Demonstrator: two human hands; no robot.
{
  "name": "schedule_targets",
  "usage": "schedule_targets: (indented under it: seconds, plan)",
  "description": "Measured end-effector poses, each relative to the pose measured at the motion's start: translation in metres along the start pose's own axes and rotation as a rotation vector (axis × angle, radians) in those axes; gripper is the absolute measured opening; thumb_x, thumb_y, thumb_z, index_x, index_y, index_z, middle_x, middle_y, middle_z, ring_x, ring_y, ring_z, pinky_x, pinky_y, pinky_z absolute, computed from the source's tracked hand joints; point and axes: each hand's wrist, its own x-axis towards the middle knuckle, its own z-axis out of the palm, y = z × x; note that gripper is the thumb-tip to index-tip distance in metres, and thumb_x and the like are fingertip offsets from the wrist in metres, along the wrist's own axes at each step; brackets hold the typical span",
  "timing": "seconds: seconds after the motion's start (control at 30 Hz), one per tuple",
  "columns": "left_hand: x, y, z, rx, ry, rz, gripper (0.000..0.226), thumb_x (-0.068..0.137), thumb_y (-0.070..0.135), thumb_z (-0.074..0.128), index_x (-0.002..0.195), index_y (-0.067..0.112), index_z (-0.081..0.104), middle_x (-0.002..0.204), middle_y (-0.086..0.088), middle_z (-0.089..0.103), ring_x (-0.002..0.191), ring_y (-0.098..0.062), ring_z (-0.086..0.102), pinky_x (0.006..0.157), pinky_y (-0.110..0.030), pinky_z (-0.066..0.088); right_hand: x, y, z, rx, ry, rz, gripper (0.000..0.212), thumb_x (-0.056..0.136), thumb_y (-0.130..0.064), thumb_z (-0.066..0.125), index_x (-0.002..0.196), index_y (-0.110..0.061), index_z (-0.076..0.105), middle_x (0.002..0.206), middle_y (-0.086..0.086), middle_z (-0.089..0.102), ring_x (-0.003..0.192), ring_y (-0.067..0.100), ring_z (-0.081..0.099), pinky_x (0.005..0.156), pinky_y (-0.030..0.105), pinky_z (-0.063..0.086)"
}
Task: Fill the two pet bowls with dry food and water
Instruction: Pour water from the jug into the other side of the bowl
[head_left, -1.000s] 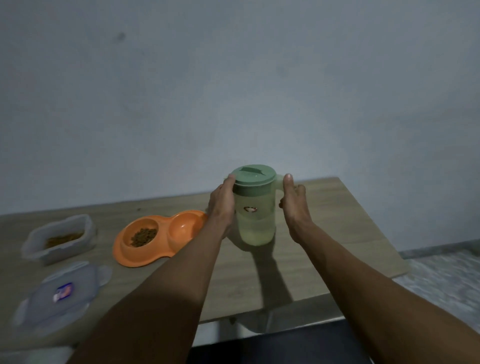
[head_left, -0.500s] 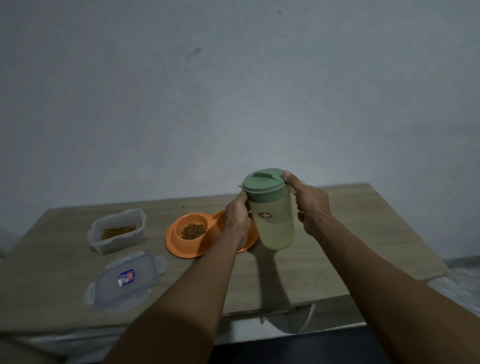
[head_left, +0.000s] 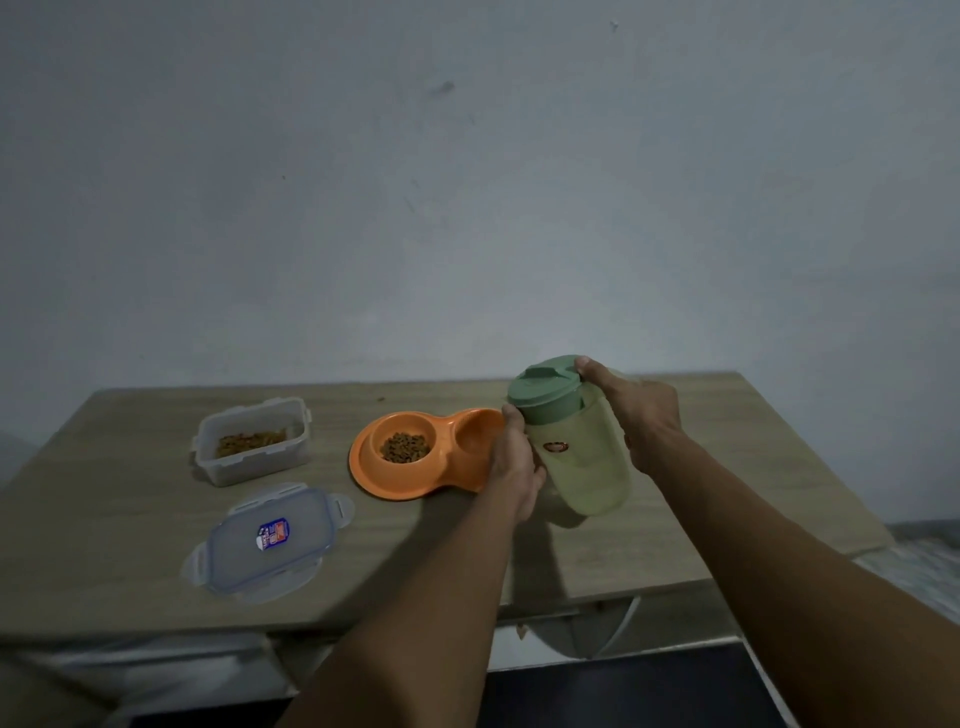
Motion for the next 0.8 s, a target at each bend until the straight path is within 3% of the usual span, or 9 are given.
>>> schedule_targets:
  seconds: [0.13, 0.23, 0.47, 0.63, 0.8]
  plan:
    - [0.004, -0.002, -0.001, -0.063, -0.019, -0.04, 0.062, 0.098, 0.057, 0.034, 0.14, 0.013, 0.048, 0.136, -0.012, 0.057, 0.12, -0.028, 0.057, 0.095, -0.037, 0.048, 0.003, 0.004, 0.004, -0.042, -0.004, -0.011, 0.123, 0.036, -0.069, 0.087, 0.132, 0.0, 0.052, 0.125, 0.015, 0.061, 0.109, 0.035, 0.058, 0.091, 0.046, 0.053]
    - [0.006, -0.005, -0.002, -0.088, -0.009, -0.055, 0.06, 0.099, 0.056, 0.035, 0.14, 0.014, 0.048, 0.133, -0.01, 0.059, 0.108, -0.024, 0.059, 0.086, -0.035, 0.048, 0.007, 0.005, 0.007, -0.062, -0.024, -0.006, 0.12, 0.038, -0.068, 0.087, 0.13, 0.001, 0.053, 0.124, 0.015, 0.062, 0.107, 0.035, 0.058, 0.089, 0.046, 0.053]
    - [0.019, -0.028, -0.006, -0.1, 0.03, -0.073, 0.051, 0.099, 0.053, 0.038, 0.133, 0.018, 0.053, 0.116, -0.002, 0.062, 0.111, -0.024, 0.056, 0.105, -0.046, 0.04, 0.02, 0.008, 0.011, -0.126, -0.049, -0.008, 0.138, 0.014, -0.077, 0.082, 0.127, -0.002, 0.056, 0.121, 0.014, 0.065, 0.105, 0.035, 0.064, 0.088, 0.05, 0.057]
    - [0.029, -0.039, -0.006, -0.082, 0.069, -0.097, 0.038, 0.099, 0.046, 0.043, 0.127, 0.023, 0.057, 0.126, -0.003, 0.063, 0.113, -0.024, 0.058, 0.093, -0.042, 0.045, 0.027, 0.004, 0.01, -0.179, -0.073, -0.005, 0.139, 0.021, -0.073, 0.083, 0.134, 0.0, 0.05, 0.132, 0.015, 0.059, 0.116, 0.035, 0.057, 0.095, 0.049, 0.051]
    - [0.034, -0.046, -0.004, -0.027, 0.084, -0.069, 0.026, 0.102, 0.037, 0.041, 0.113, 0.024, 0.061, 0.111, -0.001, 0.067, 0.102, -0.021, 0.063, 0.085, -0.038, 0.049, 0.039, 0.008, 0.009, -0.219, -0.075, 0.002, 0.145, 0.009, -0.081, 0.08, 0.128, -0.001, 0.055, 0.128, 0.014, 0.061, 0.114, 0.035, 0.058, 0.09, 0.046, 0.052]
